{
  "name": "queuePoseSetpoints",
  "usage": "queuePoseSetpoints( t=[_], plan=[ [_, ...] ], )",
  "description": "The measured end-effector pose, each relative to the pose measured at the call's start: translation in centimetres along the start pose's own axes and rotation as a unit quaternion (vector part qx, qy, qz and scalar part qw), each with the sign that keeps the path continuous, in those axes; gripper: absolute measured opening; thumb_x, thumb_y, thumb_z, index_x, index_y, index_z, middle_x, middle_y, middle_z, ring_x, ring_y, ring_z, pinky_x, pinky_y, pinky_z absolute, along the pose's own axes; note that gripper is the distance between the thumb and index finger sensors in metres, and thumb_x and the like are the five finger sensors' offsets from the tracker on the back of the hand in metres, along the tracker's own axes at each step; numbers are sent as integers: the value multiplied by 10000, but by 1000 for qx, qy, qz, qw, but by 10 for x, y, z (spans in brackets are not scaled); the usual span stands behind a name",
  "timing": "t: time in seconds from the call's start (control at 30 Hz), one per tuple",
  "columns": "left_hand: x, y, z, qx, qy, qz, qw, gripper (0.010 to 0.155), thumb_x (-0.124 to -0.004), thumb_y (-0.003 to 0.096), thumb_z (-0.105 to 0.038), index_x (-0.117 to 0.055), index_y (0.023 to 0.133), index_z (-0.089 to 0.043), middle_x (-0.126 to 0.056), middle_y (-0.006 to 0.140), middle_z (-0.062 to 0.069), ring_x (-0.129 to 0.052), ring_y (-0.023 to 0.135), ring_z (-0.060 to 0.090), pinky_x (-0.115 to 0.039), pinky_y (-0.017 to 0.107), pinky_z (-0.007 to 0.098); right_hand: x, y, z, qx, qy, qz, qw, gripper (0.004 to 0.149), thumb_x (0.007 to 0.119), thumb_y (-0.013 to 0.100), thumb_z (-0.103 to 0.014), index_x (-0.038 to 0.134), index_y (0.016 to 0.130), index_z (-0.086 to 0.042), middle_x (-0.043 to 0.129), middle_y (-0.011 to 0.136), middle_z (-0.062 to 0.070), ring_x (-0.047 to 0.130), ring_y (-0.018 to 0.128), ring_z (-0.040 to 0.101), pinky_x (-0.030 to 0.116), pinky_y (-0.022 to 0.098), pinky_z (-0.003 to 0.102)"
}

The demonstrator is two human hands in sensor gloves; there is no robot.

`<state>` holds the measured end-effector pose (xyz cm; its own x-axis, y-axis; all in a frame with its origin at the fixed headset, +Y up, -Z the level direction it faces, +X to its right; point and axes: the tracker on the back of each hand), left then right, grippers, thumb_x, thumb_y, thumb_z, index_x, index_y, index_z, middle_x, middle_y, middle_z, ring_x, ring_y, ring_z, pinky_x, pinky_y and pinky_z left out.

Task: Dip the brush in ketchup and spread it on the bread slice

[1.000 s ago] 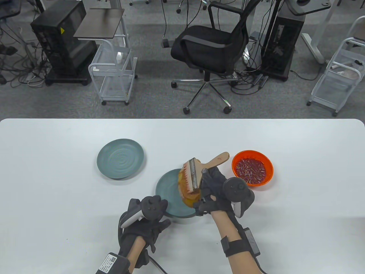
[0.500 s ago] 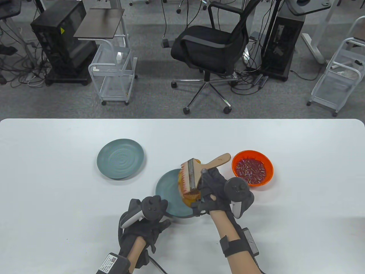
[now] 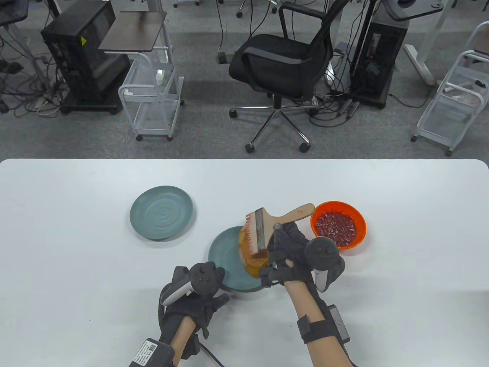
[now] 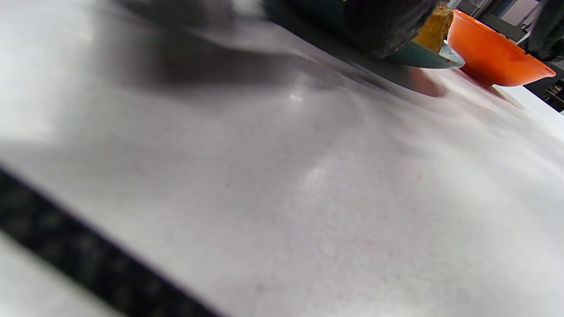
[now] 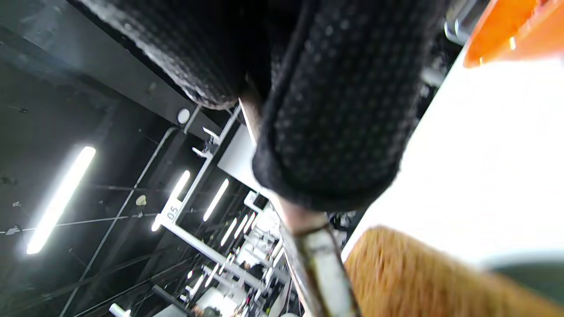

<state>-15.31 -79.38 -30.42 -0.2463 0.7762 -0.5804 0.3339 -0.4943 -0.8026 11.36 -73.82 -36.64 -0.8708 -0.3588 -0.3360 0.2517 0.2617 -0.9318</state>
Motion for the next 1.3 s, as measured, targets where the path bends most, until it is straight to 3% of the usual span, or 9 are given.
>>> queuePoseSetpoints(
  t=[0.13, 0.33, 0.4, 0.53, 0.63, 0.77, 0.97, 1.1, 1.3],
  plan=[
    [0, 0, 1, -4, -2, 1, 1000, 706, -637, 659, -453, -197, 1171, -248, -18, 1169, 16, -49, 1065, 441, -176, 703, 603, 5, -1, 1, -11, -36, -6, 999, 473, 847, 508, -227, 795, 863, 80, 912, 658, 333, 1118, 411, 386, 1038, 187, 270],
    [0, 0, 0, -2, 1, 1, 1000, 706, -637, 659, -453, -198, 1171, -246, -17, 1169, 18, -50, 1065, 441, -177, 703, 603, -29, 8, 1, -52, -98, 63, 992, 474, 843, 507, -236, 794, 863, 74, 915, 656, 325, 1119, 413, 377, 1036, 188, 265],
    [0, 0, 0, 1, 0, 0, 1000, 704, -636, 659, -454, -198, 1172, -251, -19, 1170, 13, -51, 1066, 441, -178, 702, 605, -36, 11, 0, -45, -84, 73, 993, 474, 841, 509, -239, 791, 866, 68, 911, 664, 321, 1117, 418, 378, 1036, 193, 265],
    [0, 0, 0, 3, -5, 1, 1000, 702, -635, 660, -455, -202, 1173, -251, -18, 1170, 13, -49, 1067, 440, -177, 703, 606, -24, 9, 2, -9, -16, 37, 999, 473, 840, 513, -233, 785, 871, 72, 906, 668, 328, 1112, 426, 384, 1033, 198, 271],
    [0, 0, 2, 0, -11, 2, 1000, 702, -636, 659, -454, -199, 1171, -254, -14, 1168, 8, -50, 1065, 442, -176, 701, 607, -8, 4, 3, 3, -20, 6, 1000, 473, 845, 509, -230, 791, 867, 75, 909, 662, 333, 1113, 417, 391, 1033, 192, 276],
    [0, -1, 3, -1, -12, 1, 1000, 701, -636, 659, -454, -198, 1171, -261, -8, 1169, 2, -50, 1065, 443, -176, 701, 607, -7, 5, 2, -4, -39, -1, 999, 472, 848, 506, -225, 796, 863, 79, 910, 660, 337, 1112, 416, 396, 1032, 188, 283],
    [1, -1, 2, 3, -8, 3, 1000, 701, -636, 659, -455, -203, 1172, -255, -17, 1170, 7, -49, 1065, 443, -176, 701, 608, -41, 15, -3, -39, -93, 53, 993, 471, 847, 507, -232, 796, 865, 70, 912, 663, 326, 1113, 420, 387, 1030, 191, 279],
    [1, -1, 3, 3, -8, 4, 1000, 701, -635, 660, -454, -200, 1173, -257, -10, 1170, 6, -50, 1066, 442, -176, 702, 607, -68, 23, -9, -44, -80, 93, 992, 469, 842, 512, -239, 792, 875, 55, 907, 679, 319, 1107, 437, 388, 1024, 203, 287],
    [1, -1, 2, 8, -7, 6, 1000, 704, -634, 660, -457, -197, 1174, -255, -16, 1170, 9, -52, 1067, 444, -178, 701, 610, -122, 51, -16, -50, -129, 136, 981, 468, 840, 515, -243, 790, 888, 36, 902, 702, 309, 1095, 467, 394, 1012, 223, 308]
  ],
)
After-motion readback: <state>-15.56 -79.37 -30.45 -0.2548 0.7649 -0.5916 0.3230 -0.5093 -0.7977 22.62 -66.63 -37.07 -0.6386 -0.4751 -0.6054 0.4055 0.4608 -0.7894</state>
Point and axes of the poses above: the tracker on the back of each hand, its own z axis roughly to the little-finger side, its own y axis roughly from the wrist to the fingertips, x = y × z
